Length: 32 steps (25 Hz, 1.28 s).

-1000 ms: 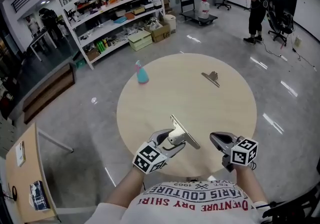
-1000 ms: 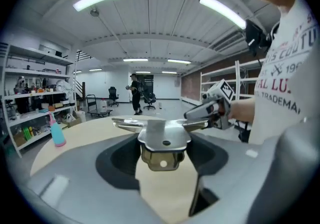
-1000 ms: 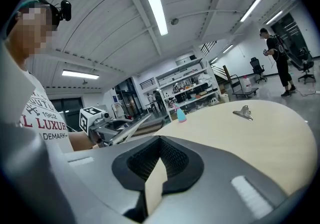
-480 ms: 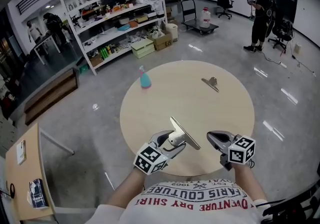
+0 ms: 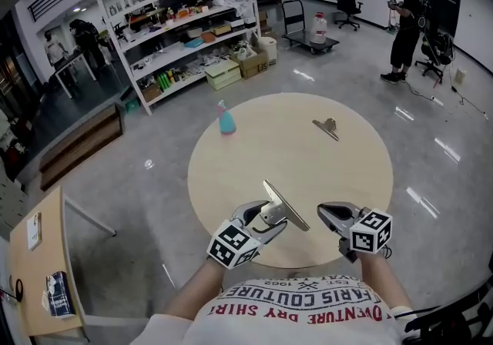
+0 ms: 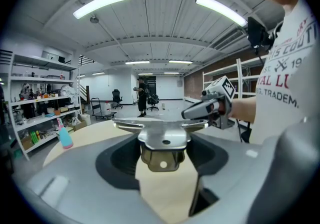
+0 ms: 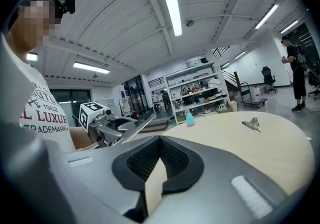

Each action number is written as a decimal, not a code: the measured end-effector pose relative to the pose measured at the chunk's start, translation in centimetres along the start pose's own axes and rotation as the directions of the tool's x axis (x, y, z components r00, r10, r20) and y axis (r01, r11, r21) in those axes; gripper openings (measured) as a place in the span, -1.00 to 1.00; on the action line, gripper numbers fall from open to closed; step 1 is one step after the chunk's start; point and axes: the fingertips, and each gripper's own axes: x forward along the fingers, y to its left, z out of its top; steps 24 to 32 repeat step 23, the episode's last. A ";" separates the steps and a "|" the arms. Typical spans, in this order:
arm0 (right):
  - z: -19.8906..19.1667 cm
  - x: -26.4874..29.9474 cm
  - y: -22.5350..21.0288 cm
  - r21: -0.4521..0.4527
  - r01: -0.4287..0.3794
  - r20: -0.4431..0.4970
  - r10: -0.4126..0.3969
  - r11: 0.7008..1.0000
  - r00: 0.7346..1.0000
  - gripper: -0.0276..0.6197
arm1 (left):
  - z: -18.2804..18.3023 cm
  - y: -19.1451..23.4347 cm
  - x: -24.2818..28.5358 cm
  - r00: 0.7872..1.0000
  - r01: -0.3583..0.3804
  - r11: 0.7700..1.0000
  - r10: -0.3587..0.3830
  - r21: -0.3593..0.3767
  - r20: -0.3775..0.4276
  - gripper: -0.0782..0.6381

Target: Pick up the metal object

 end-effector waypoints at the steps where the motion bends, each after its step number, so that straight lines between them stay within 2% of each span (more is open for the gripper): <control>1: 0.0 0.0 0.1 0.000 0.000 -0.001 0.000 1.000 1.000 -0.91 | -0.1 0.0 -0.1 1.000 -0.002 1.000 0.002 0.000 -0.001 0.01; 32: -1.1 0.2 2.1 0.002 0.013 -0.003 -0.013 1.000 1.000 -0.91 | -1.2 -0.6 -1.6 1.000 0.001 1.000 -0.001 -0.002 0.001 0.01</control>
